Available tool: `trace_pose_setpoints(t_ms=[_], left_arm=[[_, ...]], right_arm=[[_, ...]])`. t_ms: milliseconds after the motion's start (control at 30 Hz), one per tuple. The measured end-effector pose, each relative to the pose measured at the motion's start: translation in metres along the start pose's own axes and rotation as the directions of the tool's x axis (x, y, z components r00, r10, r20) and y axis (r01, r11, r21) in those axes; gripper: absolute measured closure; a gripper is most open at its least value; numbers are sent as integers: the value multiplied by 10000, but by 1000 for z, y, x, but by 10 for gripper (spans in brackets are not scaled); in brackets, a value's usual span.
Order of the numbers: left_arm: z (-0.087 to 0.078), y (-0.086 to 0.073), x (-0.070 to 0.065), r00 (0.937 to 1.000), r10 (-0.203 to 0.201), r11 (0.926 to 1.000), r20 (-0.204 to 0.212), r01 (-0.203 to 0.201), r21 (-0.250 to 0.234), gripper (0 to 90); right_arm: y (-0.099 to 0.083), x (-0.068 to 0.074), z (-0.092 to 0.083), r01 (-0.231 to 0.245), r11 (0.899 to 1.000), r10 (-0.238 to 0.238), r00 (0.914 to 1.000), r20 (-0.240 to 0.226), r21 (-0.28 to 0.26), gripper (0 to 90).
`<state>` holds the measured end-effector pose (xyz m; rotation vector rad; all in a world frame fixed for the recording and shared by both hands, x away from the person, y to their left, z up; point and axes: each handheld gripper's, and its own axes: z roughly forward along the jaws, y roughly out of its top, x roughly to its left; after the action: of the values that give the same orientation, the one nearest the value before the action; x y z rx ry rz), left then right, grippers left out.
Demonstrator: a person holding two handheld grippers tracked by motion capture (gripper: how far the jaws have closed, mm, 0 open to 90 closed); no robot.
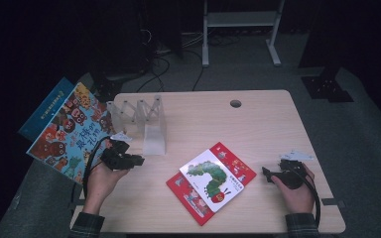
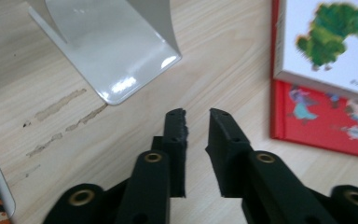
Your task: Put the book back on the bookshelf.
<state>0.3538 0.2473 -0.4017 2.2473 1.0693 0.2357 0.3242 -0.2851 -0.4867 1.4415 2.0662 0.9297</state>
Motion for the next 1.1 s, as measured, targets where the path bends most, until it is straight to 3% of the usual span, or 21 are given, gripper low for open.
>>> trace_pose_setpoints(t_ms=[367,567,667,733,867,967,1100], left_arm=[[23,-26,-11,9958,899,9959,-187,-901,-91,537],[38,-38,-18,9897,1397,9902,-302,-1397,33,400],[44,-44,-21,9814,1865,9824,-457,-1859,171,348],[46,-46,-23,9769,2052,9787,-591,-2050,90,299],[48,-51,-24,9774,2057,9777,-488,-2074,-318,229],[49,-57,-23,9704,2361,9673,-506,-2397,-825,181],[50,-65,-17,9793,2022,9712,72,-1995,-1301,155]], right_arm=[[0,0,0,2,10000,-2,10000,-14,6,180],[0,0,0,3,10000,-3,10000,-23,6,180],[0,0,0,7,10000,-7,10000,-31,7,180],[0,0,0,10,10000,-10,10000,-32,9,180],[0,0,0,14,10000,-14,10000,-29,8,180],[0,0,0,25,10000,-25,10000,-41,11,180],[0,0,0,36,10000,-36,10000,-56,11,180]])
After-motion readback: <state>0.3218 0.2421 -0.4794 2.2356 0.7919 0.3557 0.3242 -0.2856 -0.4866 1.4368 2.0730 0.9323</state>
